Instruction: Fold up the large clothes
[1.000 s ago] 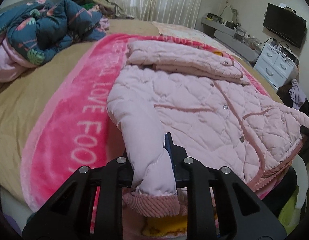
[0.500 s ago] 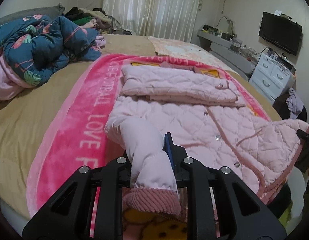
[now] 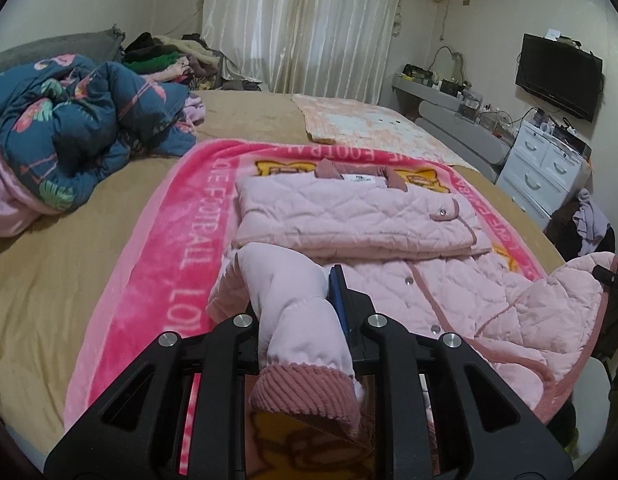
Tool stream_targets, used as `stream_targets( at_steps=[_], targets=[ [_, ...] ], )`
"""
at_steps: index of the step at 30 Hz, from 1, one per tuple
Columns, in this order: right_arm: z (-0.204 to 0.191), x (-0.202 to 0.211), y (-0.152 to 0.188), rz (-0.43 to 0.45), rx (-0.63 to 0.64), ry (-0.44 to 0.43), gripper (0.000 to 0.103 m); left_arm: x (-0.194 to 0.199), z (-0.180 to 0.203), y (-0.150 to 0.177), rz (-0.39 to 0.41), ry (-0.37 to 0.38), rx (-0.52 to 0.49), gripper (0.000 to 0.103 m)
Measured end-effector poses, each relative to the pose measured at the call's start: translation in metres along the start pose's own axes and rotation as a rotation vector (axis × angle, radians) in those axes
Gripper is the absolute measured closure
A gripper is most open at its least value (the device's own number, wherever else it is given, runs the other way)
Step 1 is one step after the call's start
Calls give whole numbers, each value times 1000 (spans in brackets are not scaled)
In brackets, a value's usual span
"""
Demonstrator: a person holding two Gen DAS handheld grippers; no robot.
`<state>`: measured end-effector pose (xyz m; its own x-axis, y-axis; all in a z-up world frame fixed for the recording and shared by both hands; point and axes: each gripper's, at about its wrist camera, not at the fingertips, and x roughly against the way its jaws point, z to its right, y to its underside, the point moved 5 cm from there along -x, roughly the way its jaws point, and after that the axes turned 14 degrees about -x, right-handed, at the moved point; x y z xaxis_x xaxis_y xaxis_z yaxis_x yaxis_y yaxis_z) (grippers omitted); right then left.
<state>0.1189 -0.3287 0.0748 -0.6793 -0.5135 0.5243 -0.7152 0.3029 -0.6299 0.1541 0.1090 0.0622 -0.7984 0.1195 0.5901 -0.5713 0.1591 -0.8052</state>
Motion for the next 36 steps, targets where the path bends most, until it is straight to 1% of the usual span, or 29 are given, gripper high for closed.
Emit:
stream_targets(
  at_steps=[5,12,20,25,29,36],
  targets=[
    [-4,-6,-21,23,2,9,81,-5,-2,-18,22,19,9,90],
    [-13,-10,-55,67,0,1,81,-11,-11,-45,55,11,22,90],
    [-25,-6,-90,125,6,-14,81,-12,-31,-75,89,17,72,89],
    [-33,-13,-112,157,14,-16,81,-20,-38,-96,88,15,89,89],
    [-32,-23,-129,179,11,3,81,-32,-42,-108,85,1,89,89],
    [-19,-56,-152,162,-12,36,81,-58,-43,-115,57,-21,67,89]
  ],
)
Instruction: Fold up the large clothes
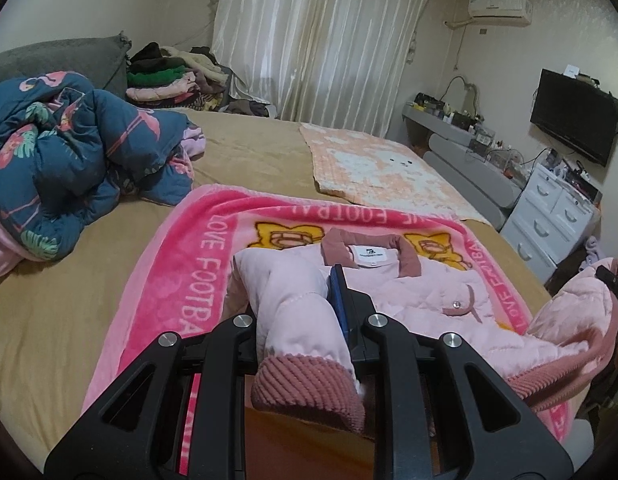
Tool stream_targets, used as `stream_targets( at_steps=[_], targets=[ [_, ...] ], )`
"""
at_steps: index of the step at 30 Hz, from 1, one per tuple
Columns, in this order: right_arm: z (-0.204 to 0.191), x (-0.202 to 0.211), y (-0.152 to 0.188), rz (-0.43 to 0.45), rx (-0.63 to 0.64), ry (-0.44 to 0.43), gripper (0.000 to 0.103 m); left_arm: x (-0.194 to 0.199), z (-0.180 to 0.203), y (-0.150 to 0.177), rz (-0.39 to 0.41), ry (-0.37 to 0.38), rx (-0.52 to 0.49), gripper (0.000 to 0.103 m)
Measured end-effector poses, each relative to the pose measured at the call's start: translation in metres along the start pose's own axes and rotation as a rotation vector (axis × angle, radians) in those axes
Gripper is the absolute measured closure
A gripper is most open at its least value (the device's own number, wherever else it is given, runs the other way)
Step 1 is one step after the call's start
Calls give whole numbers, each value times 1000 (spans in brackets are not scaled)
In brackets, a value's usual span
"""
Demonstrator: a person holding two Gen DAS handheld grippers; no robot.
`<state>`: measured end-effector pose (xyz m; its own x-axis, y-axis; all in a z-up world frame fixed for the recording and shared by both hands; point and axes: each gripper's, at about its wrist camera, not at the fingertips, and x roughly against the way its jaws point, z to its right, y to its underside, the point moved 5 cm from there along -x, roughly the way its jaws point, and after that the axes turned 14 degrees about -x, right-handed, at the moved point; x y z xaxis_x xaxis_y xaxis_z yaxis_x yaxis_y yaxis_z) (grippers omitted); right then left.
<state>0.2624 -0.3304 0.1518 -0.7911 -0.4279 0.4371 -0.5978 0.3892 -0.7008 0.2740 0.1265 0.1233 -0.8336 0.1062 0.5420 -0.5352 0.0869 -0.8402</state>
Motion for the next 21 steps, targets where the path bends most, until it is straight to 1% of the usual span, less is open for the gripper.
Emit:
stream_targets(
  at_steps=[7,13,16,21],
  targets=[
    [7,-26,-10,-9,3,23,81,-21,-3,-1,-19,-21,-11,89],
    [18,-54,-17,-32,-6,61,81,-47,-3,-3,-46,-61,-45,89],
    [32,-72,-19,-59,-49,64,81,-60,-3,0,-63,-79,-62,89],
    [53,-92,-22,-91,-150,34,77,-80,-3,4,-88,-100,-83,89]
  ],
)
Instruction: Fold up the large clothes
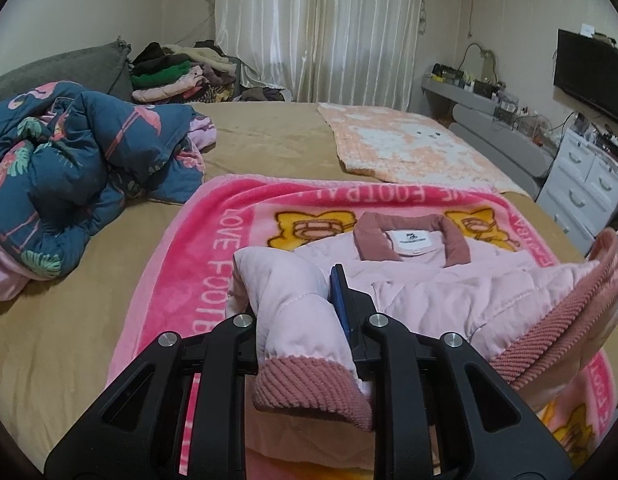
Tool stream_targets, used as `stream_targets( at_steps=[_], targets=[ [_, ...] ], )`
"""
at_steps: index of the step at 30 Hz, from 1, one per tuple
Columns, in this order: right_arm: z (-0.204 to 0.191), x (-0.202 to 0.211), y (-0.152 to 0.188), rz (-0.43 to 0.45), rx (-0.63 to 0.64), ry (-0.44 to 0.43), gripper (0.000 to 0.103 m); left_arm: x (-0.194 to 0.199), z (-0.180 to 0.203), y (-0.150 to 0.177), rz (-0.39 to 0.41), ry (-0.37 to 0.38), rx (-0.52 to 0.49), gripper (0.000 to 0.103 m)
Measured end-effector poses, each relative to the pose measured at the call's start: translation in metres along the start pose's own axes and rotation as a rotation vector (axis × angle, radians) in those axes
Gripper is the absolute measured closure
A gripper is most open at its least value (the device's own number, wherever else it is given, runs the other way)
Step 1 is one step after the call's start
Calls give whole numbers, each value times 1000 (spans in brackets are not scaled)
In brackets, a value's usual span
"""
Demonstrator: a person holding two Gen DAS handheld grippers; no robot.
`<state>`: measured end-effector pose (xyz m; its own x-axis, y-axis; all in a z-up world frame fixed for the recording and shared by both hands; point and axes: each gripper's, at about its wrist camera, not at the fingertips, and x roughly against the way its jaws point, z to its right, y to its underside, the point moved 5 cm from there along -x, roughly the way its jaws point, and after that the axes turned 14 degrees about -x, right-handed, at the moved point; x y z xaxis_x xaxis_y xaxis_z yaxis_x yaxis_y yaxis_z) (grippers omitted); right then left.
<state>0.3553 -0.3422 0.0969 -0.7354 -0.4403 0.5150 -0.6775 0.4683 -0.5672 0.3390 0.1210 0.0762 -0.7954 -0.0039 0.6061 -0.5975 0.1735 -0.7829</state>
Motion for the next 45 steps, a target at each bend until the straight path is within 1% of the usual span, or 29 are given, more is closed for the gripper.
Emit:
stream_targets(
  at_steps=[2,3,5,7,8,10,11,12,13,15,17,18,19,22,25,26,28,29,30,32,34,36,37,38,41,45],
  targets=[
    [7,-5,-2,-8,-41,-19,74,-6,0,1,-8,-3,-2,89],
    [10,-8,-3,-16,-58,-29,71,-10,0,2,-12,-6,-3,88],
    [12,-12,-3,-25,-63,-32,68,-16,-1,3,-21,-8,-3,88],
    [11,-12,-4,-25,-59,-44,60,-23,-2,5,-30,-12,-3,89],
    [11,-11,-3,-23,-56,-49,58,-24,-3,7,-33,-12,-1,88],
    [9,-10,-2,-15,-44,-63,49,-30,-4,9,-41,-10,3,88],
    [8,-10,-1,-7,-31,-64,47,-32,-4,9,-43,-9,4,88],
    [6,-9,1,4,-11,-59,42,-35,-4,10,-46,-7,6,88],
    [4,-8,3,14,5,-50,32,-37,-4,11,-49,-6,8,88],
    [2,-8,7,50,53,10,22,-41,-3,12,-52,-4,8,88],
    [-2,-9,14,82,115,76,18,-44,-3,12,-54,-1,11,87],
    [-2,-10,17,94,138,102,13,-46,-3,12,-55,1,13,86],
    [-3,-11,20,102,159,123,10,-48,-2,12,-56,4,15,86],
    [-2,-18,30,95,195,152,7,-51,0,12,-58,12,19,81],
    [4,-26,36,101,235,212,6,-52,1,11,-57,13,21,78],
    [6,-29,38,102,254,234,6,-52,1,11,-57,19,24,74],
    [13,-35,41,92,266,265,6,-50,2,10,-51,41,34,59],
    [18,-39,43,84,270,280,6,-47,3,8,-38,59,44,48],
    [21,-40,46,78,269,285,5,-43,5,7,-29,69,48,42],
    [31,-48,50,51,262,293,5,-36,8,3,-14,80,49,33],
    [38,-53,53,30,250,292,5,-29,11,0,-6,85,49,29],
    [46,-56,56,13,230,280,5,-18,14,-3,12,107,60,18],
    [49,-57,58,4,221,276,5,-11,15,-6,30,104,61,16],
    [49,-57,59,0,217,274,5,-5,15,-8,47,90,54,9],
    [57,-58,62,-12,204,274,5,15,17,-17,92,49,15,9],
    [63,-54,63,-23,184,264,4,33,13,-21,122,40,7,9]
  ],
)
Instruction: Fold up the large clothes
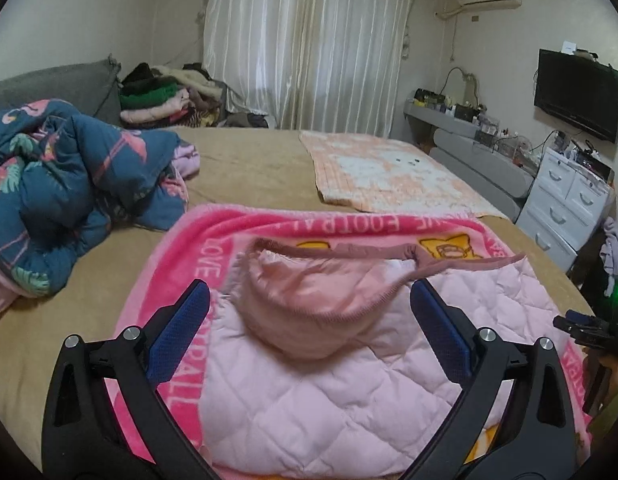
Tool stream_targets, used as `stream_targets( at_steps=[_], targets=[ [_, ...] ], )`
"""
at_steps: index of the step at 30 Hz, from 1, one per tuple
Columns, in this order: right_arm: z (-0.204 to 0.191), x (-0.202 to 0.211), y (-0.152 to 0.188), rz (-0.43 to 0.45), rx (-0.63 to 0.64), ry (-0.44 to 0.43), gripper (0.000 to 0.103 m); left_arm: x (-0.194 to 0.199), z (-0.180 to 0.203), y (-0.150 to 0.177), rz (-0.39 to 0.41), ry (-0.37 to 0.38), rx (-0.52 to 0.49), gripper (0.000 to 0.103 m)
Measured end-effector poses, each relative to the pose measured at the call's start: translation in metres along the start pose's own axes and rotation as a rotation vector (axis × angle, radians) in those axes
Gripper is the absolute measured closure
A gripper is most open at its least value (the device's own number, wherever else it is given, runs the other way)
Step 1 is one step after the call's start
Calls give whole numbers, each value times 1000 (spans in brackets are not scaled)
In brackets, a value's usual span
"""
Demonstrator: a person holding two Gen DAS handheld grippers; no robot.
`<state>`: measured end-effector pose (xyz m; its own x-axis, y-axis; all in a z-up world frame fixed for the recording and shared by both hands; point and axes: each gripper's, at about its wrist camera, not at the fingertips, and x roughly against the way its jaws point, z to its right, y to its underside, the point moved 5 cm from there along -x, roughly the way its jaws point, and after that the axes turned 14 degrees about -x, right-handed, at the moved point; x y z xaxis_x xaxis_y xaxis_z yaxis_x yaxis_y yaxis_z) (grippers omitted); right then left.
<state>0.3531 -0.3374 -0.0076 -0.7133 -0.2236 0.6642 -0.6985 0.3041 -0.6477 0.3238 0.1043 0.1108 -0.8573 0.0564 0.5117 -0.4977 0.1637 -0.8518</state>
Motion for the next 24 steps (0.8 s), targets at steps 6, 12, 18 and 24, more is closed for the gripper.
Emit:
stream_targets(
  at_steps=[6,12,18,24],
  targets=[
    [15,7,4,0,-16,7,4,9,-15,30,-40,-73,-16,9],
    [33,5,16,-27,-55,-9,4,-20,-34,102,-181,-68,4,9],
    [18,-5,24,-67,33,-56,4,-63,-35,162,-316,73,83,9],
    [6,-25,27,-85,84,-41,43,-87,-26,155,-289,123,52,9]
  ],
)
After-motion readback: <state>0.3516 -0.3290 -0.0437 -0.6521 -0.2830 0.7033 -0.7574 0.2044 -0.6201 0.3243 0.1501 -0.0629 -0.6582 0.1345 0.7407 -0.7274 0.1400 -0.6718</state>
